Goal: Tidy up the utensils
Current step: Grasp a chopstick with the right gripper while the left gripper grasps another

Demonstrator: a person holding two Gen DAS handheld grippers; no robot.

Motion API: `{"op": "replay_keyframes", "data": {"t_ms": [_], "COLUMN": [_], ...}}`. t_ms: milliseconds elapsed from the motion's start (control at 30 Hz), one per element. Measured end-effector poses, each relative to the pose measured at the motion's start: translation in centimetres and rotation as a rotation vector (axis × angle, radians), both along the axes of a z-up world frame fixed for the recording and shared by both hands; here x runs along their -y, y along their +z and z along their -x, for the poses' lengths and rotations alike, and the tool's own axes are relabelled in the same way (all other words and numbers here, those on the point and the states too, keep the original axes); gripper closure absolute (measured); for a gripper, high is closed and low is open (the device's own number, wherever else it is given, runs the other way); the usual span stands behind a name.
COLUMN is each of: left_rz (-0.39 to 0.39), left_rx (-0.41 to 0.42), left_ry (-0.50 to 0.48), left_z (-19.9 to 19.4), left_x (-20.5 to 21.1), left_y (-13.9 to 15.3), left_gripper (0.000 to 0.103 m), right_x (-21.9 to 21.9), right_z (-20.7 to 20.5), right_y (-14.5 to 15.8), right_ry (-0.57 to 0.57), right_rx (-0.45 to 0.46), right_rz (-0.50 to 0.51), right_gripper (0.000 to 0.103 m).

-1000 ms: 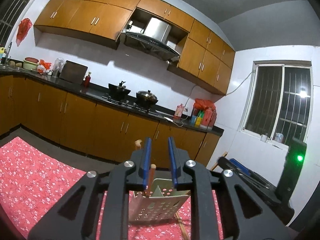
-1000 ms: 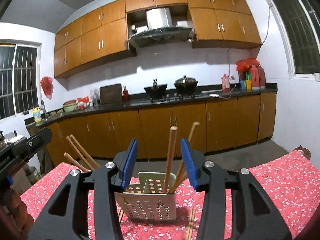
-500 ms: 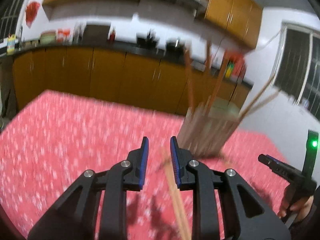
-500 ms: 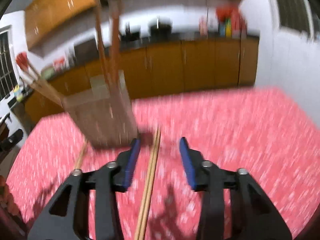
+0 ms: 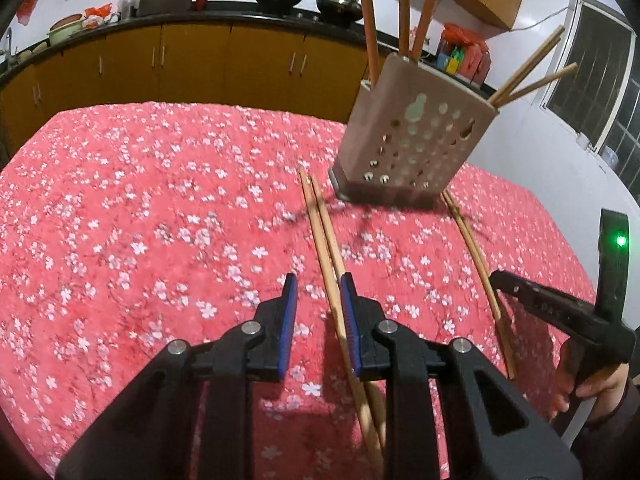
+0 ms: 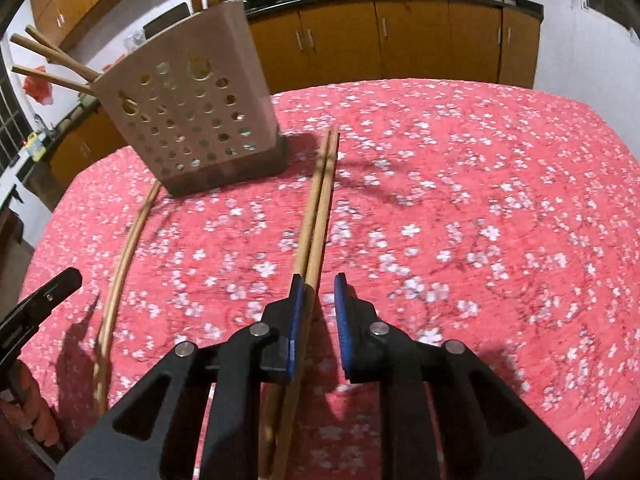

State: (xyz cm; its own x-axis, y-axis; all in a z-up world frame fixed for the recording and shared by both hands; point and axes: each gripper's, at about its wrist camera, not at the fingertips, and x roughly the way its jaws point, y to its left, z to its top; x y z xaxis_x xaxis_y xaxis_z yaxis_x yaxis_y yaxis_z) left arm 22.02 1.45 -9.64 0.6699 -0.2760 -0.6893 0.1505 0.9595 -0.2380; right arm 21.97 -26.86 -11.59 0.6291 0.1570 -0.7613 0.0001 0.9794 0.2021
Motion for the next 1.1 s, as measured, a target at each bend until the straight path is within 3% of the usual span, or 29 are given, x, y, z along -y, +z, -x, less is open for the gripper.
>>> {"op": "replay_keyframes", "data": {"t_ms": [300, 400, 533, 800, 900, 1100], "left_rz": [0.02, 0.025, 0.025, -0.049, -0.083, -0.153], "left_rx": [-0.045, -0.056, -0.071, -0.09, -0.086, -0.071], "left_ry": [-0.021, -0.032, -0.053, -0.063, -0.054, -0.048], "left_z": [0.1, 0.0, 0.2, 0.2, 0.2, -0.5], "left_x": [0.3, 0.5, 0.8, 1.9, 2.3, 2.4], "left_y": [-0.9, -1.2, -1.5, -2.4, -2.5, -2.4], "left_gripper": [0.08, 0.08, 0.08, 0.085, 0.093, 0.095], "right_x": [-0.5, -0.2, 1.1, 1.1, 1.2, 0.8], "right_z": [0.2, -0.2, -0.4, 0.0, 0.0, -0.3], "right_y": [-0.3, -0.3, -0.2, -0.2, -0.3, -0.7], "right_ry": [0.009, -0.05, -0.084, -0.073, -0.07, -0.059], "right_rx": [0.0, 0.002, -0.006, 0.002, 0.002, 0.003], "right_rz": [0.047, 0.121, 0.082, 0.095, 0.094, 0.104], "right_gripper": [0.087, 0.095, 0.095, 0.095, 0.095, 0.095]}}
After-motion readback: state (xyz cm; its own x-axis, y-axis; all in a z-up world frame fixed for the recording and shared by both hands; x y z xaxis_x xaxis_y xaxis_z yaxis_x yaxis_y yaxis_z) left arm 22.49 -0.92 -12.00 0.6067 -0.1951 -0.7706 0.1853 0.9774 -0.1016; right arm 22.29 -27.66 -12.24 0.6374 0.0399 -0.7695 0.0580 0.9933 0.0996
